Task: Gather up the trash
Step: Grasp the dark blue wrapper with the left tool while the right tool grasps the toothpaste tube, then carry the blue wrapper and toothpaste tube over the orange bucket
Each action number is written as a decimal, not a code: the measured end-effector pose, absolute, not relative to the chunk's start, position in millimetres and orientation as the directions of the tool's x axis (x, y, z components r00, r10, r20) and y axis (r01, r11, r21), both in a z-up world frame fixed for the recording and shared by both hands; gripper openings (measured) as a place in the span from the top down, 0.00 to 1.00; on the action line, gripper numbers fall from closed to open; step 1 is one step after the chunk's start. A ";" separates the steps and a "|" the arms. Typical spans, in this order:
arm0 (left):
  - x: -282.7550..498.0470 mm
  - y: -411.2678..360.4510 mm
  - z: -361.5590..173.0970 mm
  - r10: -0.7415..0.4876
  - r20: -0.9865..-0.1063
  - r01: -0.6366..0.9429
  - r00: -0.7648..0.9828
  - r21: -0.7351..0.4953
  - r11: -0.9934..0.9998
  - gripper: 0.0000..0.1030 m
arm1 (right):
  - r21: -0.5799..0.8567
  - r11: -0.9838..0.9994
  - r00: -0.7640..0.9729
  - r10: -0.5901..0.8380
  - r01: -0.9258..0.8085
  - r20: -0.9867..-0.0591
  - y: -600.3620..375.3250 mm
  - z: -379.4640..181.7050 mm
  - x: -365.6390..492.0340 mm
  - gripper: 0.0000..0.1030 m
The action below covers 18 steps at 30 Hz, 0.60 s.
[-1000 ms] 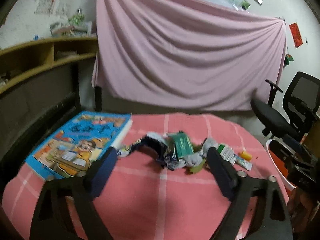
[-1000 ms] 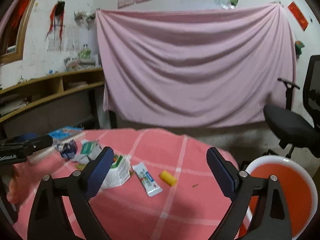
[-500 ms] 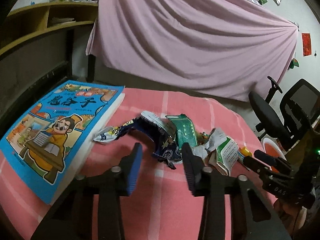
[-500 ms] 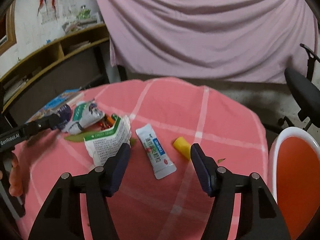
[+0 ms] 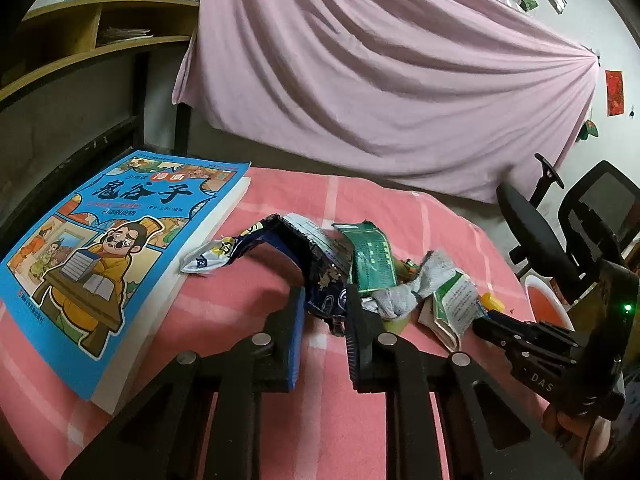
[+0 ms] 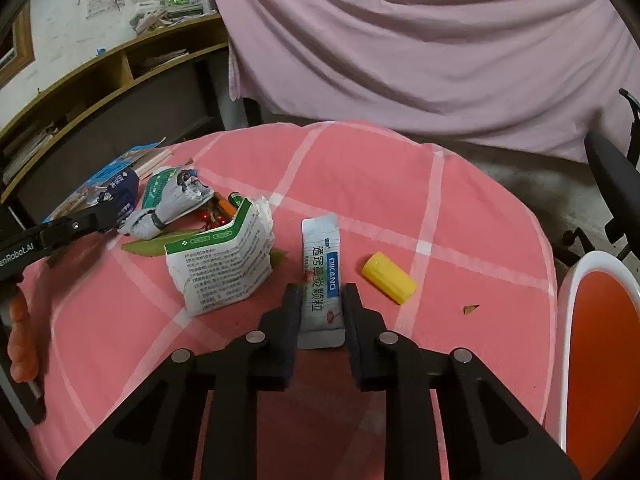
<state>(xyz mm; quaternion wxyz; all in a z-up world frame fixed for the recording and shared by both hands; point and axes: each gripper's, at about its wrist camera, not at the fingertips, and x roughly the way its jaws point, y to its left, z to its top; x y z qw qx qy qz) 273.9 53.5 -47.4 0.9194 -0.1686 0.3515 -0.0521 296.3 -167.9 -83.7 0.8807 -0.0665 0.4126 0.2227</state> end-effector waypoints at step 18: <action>215.0 21.1 -15.5 -0.147 -0.380 0.095 0.913 -0.153 0.984 0.87 | -0.007 0.921 0.826 0.345 -0.389 -0.446 -185.8 -39.2 238.5 0.82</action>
